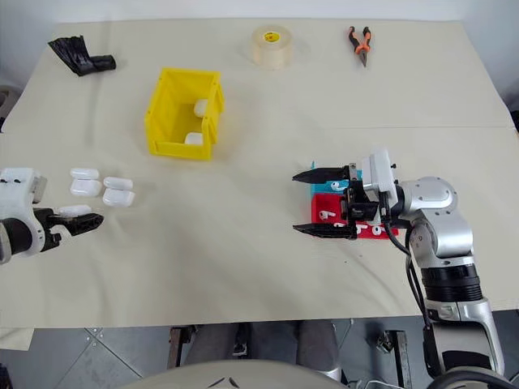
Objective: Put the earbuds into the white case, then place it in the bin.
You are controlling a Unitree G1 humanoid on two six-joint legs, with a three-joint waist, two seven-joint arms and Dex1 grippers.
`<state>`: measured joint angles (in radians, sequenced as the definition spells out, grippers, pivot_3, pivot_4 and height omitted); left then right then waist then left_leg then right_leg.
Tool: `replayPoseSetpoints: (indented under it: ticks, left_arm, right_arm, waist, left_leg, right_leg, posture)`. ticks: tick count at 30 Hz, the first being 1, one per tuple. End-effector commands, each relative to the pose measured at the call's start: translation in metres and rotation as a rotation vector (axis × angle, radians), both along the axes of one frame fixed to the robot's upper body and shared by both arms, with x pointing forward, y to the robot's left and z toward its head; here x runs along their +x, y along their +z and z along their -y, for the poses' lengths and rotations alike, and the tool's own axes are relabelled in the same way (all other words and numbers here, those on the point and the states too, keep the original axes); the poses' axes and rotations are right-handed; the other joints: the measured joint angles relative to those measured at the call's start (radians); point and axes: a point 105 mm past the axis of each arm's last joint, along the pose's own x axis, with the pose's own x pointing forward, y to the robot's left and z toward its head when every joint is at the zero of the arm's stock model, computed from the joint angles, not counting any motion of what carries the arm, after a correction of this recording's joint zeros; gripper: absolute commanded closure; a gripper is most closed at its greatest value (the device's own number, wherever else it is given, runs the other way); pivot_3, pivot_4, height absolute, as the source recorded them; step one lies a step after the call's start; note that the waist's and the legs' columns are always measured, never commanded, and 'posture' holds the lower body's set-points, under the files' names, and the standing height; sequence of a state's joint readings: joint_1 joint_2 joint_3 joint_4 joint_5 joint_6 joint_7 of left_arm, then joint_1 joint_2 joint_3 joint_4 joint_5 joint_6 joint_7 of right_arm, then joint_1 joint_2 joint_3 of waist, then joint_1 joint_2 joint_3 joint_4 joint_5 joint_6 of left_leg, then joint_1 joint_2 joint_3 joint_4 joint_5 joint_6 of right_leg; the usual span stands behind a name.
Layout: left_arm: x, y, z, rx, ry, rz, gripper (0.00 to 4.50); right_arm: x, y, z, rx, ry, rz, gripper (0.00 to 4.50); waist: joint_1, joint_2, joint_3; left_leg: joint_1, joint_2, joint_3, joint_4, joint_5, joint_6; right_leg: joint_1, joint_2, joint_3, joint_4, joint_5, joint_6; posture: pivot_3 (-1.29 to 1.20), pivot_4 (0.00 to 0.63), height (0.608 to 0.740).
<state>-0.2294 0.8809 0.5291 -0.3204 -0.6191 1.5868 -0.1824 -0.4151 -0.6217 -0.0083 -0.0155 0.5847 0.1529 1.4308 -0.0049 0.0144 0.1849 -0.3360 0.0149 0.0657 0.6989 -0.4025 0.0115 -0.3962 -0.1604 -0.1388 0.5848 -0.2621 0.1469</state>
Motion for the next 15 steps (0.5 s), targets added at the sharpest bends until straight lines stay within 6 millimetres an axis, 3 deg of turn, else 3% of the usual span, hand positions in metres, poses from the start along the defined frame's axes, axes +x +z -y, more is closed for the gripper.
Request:
replayPoseSetpoints:
  ticks: [1, 15]
  left_arm:
    - [-0.002, -0.007, -0.004, 0.012, 0.037, -0.042, 0.03]
    - [-0.014, -0.018, -0.010, 0.039, 0.040, -0.117, 0.03]
  right_arm:
    - [-0.004, 0.012, 0.000, 0.029, -0.003, 0.051, 0.00]
    - [-0.006, 0.008, -0.001, 0.053, -0.042, 0.051, 0.00]
  waist:
    - [-0.003, 0.000, 0.000]
    - [-0.002, 0.000, 0.000]
  left_leg:
    - [0.000, 0.000, 0.000, 0.000, 0.000, 0.000]
    - [0.001, 0.001, 0.001, 0.000, 0.000, -0.001]
  right_leg:
    - [0.000, 0.000, 0.000, 0.000, 0.000, 0.000]
    - [-0.001, 0.001, 0.003, 0.000, 0.000, 0.000]
  posture:
    - [0.00, 0.150, 0.740]
    - [0.00, 0.150, 0.740]
